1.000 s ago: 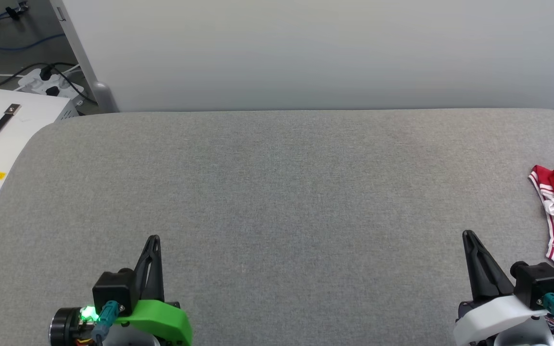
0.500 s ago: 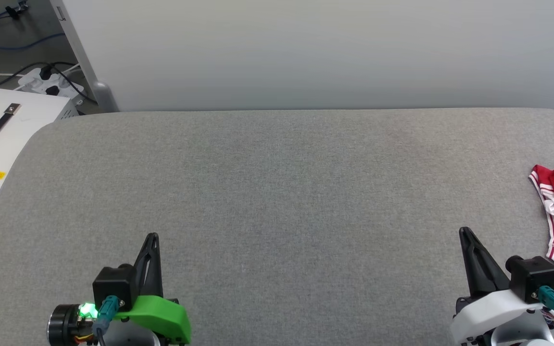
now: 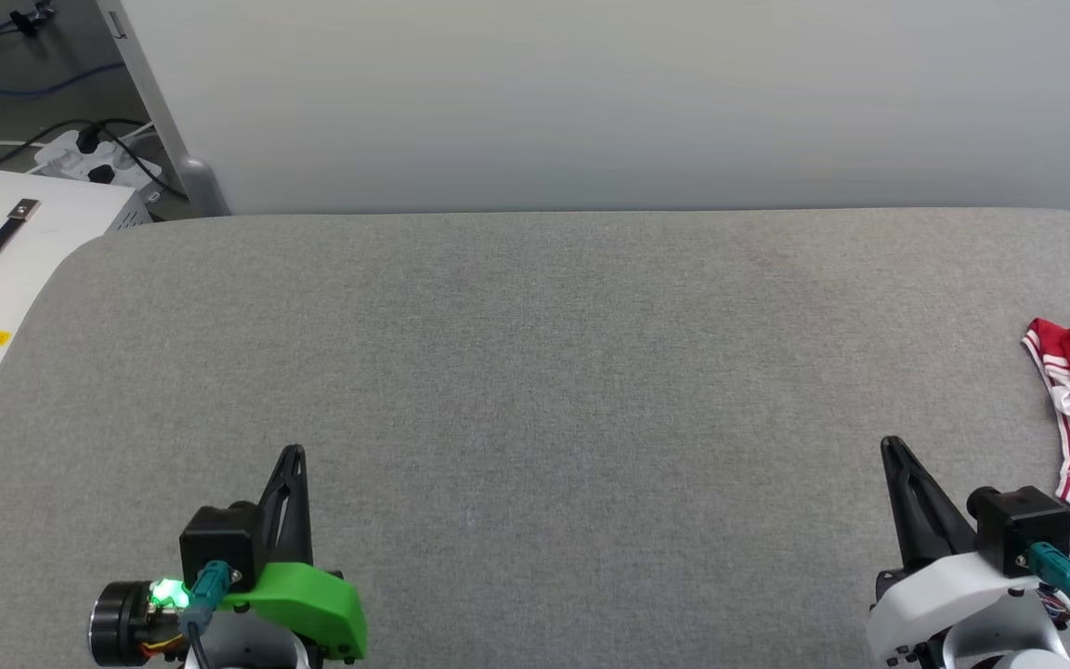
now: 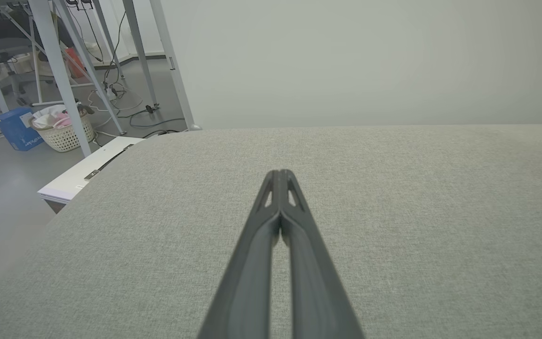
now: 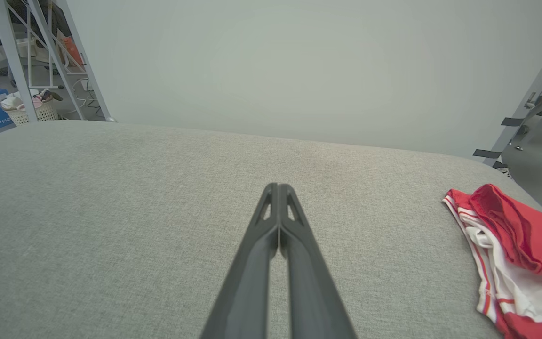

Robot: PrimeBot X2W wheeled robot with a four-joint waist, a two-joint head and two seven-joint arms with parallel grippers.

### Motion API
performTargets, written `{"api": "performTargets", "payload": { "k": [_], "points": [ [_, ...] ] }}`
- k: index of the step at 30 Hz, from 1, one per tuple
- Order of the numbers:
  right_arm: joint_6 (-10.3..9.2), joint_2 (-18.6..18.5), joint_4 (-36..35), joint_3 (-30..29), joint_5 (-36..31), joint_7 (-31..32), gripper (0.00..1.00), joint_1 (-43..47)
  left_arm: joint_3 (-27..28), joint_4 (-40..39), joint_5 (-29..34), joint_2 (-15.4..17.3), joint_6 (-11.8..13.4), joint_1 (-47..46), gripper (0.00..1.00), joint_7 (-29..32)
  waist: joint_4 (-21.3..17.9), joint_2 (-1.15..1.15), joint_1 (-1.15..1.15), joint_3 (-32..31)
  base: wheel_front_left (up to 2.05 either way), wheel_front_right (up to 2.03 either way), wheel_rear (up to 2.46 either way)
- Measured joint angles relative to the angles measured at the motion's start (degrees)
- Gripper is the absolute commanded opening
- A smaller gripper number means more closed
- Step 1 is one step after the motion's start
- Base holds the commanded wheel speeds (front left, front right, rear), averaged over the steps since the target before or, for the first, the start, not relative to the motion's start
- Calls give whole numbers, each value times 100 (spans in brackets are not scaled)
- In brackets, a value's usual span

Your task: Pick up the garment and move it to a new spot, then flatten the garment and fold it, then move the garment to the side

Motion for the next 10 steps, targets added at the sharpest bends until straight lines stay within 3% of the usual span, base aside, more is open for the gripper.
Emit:
{"api": "performTargets", "payload": {
  "k": [10],
  "points": [
    [0,9,-2,13,-92,107,0,-47,16,-27,35,0,1,-32,0,109,1,0,0,5,0,0,0]
  ]
}}
